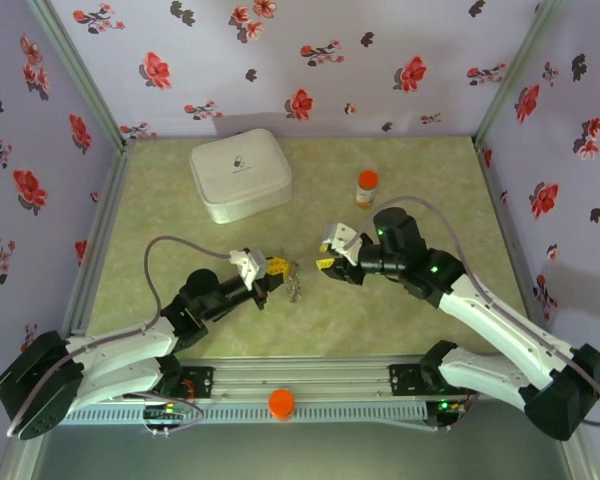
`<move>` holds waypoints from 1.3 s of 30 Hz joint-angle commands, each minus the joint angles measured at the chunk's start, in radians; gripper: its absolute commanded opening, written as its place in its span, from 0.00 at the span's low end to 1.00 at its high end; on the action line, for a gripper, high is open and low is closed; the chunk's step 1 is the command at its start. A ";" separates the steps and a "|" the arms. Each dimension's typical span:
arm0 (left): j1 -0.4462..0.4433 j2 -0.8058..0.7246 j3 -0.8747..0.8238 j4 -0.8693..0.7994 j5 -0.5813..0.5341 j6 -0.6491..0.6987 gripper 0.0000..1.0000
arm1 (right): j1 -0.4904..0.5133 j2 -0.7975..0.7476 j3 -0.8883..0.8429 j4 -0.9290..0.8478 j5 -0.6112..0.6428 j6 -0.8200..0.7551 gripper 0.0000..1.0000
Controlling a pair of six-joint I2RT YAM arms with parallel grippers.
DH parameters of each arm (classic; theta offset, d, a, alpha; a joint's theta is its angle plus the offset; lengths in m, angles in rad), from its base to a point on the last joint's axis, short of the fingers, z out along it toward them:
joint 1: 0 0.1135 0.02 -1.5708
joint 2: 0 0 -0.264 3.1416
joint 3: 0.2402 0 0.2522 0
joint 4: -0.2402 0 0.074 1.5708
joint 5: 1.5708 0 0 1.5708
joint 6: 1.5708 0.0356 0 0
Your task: Put the keys on the keyring
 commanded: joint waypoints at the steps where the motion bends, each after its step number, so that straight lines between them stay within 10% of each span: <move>1: -0.001 0.006 -0.008 0.298 0.066 0.182 0.00 | -0.007 0.006 0.021 0.018 -0.160 0.083 0.30; 17: -0.002 0.093 0.058 0.309 0.315 0.153 0.00 | 0.048 0.071 0.037 0.013 -0.223 -0.045 0.28; 34: -0.002 0.107 0.062 0.304 0.317 0.143 0.00 | 0.069 0.098 0.059 0.005 -0.255 -0.034 0.00; 37: -0.001 0.064 0.042 0.253 0.202 0.128 0.43 | 0.073 0.100 0.114 -0.106 -0.169 -0.064 0.00; 39: -0.002 -0.006 0.048 0.089 0.160 0.156 0.51 | 0.092 0.107 0.169 -0.231 -0.062 -0.122 0.00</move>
